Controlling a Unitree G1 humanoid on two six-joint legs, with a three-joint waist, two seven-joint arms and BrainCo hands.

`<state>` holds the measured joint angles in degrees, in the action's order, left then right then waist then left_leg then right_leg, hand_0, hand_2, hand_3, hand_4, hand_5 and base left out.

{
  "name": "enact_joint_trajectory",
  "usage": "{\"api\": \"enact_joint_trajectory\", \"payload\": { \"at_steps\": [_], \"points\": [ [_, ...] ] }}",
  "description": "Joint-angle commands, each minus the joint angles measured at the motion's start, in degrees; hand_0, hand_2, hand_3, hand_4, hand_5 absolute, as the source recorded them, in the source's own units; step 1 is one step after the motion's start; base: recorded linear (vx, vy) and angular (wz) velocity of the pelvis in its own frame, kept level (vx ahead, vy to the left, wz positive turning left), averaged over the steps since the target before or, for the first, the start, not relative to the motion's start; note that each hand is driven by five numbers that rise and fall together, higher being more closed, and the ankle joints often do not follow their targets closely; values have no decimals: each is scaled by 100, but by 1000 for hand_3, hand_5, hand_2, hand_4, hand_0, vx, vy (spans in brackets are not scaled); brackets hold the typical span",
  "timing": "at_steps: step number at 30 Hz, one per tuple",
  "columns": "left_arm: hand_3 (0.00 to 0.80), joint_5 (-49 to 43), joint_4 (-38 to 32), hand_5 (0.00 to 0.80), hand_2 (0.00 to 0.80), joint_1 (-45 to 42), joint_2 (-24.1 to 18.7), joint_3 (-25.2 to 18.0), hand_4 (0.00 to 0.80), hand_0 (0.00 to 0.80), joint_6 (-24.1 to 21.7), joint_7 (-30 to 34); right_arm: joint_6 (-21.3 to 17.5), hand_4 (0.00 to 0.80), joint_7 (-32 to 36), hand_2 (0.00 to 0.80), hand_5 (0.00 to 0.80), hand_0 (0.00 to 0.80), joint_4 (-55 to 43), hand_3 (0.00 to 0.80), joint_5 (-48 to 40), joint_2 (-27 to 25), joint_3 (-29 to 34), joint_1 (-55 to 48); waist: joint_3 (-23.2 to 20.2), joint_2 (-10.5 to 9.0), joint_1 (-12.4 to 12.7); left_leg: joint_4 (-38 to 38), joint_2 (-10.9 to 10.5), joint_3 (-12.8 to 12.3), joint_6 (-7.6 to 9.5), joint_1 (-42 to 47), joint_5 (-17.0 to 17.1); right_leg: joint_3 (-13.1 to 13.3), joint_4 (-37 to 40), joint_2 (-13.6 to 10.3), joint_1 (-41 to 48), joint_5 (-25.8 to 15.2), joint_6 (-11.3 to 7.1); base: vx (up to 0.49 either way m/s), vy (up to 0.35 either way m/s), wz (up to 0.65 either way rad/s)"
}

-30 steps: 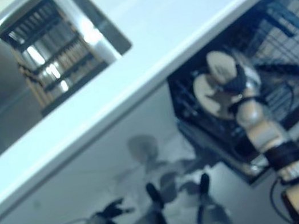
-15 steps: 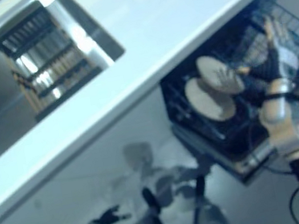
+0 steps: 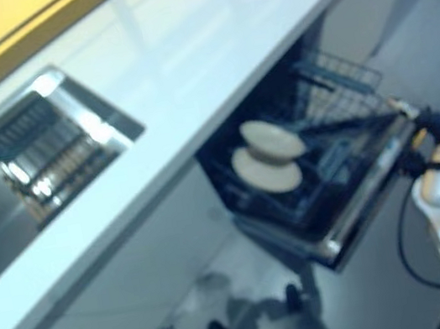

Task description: Take plates into dishwasher

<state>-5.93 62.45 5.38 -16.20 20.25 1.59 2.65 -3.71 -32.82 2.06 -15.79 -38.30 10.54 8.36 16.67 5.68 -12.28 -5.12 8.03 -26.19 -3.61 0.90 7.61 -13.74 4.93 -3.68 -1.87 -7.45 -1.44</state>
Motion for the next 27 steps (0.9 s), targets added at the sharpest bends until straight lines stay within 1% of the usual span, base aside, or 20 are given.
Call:
{"api": "enact_joint_trajectory", "payload": {
  "at_steps": [1,3,4,6,9,12,13,14,19,21,22,24,27],
  "points": [
    [0,33,279,0,0,81,-157,75,0,0,-151,-65,-376,0,-69,0,0,0,159,0,-374,161,400,117,-97,-358,-78,12,-107,-251,33,117,-842,68,-27,232,312,1048,31,-6,-62,-22],
    [0,47,271,0,0,110,-136,137,0,0,-149,-28,-396,0,68,0,0,0,425,0,-789,190,428,97,-80,-298,-118,12,-103,-288,25,106,-819,109,5,227,297,1034,49,-18,-53,-16],
    [0,48,273,0,0,113,-134,138,0,0,-150,-28,-404,0,75,0,0,0,438,0,-798,182,429,102,-81,-296,-115,12,-103,-289,24,105,-818,111,4,228,294,1033,50,-38,-34,-18],
    [0,87,272,0,0,186,-113,246,0,0,-178,5,-459,0,420,0,0,0,834,0,-1605,254,428,133,0,-196,-179,12,-97,-327,-1,67,-784,146,5,206,226,1025,67,-49,-33,-18],
    [0,145,257,0,0,276,-95,364,0,0,-176,-5,-492,0,773,0,0,0,1283,0,-2255,348,383,210,74,-102,-223,12,-102,-365,-23,15,-755,176,6,185,148,1026,82,-36,-20,-9],
    [0,196,217,0,0,396,-75,479,0,0,-160,-14,-517,0,998,0,0,0,1935,0,-2669,377,335,296,147,12,-236,12,-112,-397,-50,-30,-727,151,5,151,70,1029,90,-9,-3,-2],
    [0,197,217,0,0,400,-72,477,0,0,-158,-14,-529,0,1013,0,0,0,1962,0,-2680,365,332,312,149,16,-238,12,-112,-396,-50,-33,-726,150,5,151,67,1028,90,0,0,0],
    [0,207,166,0,0,448,-82,523,0,0,-140,3,-497,0,1155,0,0,0,2258,0,-2949,362,322,353,183,78,-227,12,-120,-400,-63,-59,-708,117,4,130,35,1032,94,0,0,0],
    [0,233,40,0,0,560,-92,624,0,0,-89,59,-453,0,1284,0,0,0,2839,0,-3180,360,198,485,264,255,-194,12,-155,-349,-88,-139,-657,32,-43,70,-60,1063,105,0,0,0],
    [0,249,-8,0,0,588,-97,655,0,0,-74,75,-354,0,1300,0,0,0,3006,0,-3207,372,126,536,291,318,-178,12,-171,-323,-94,-166,-644,17,-61,52,-97,1075,109,0,0,0],
    [0,254,-46,0,0,623,-89,675,0,0,-57,87,-316,0,1371,0,0,0,3206,0,-3255,389,50,600,311,376,-158,12,-187,-289,-94,-193,-636,4,-87,39,-136,1091,116,0,0,0],
    [0,252,-92,0,0,665,-82,708,0,0,-24,105,-226,0,1503,0,0,0,3440,0,-3292,416,-31,665,333,432,-132,12,-202,-238,-99,-224,-627,-19,-118,26,-162,1115,124,1,2,2],
    [0,234,-191,0,0,693,-77,758,0,0,54,134,-195,0,1686,0,0,0,3713,0,-3254,451,-192,752,355,500,-81,12,-226,-162,-98,-251,-615,-69,-164,2,-185,1148,128,8,6,6]
  ]
}}
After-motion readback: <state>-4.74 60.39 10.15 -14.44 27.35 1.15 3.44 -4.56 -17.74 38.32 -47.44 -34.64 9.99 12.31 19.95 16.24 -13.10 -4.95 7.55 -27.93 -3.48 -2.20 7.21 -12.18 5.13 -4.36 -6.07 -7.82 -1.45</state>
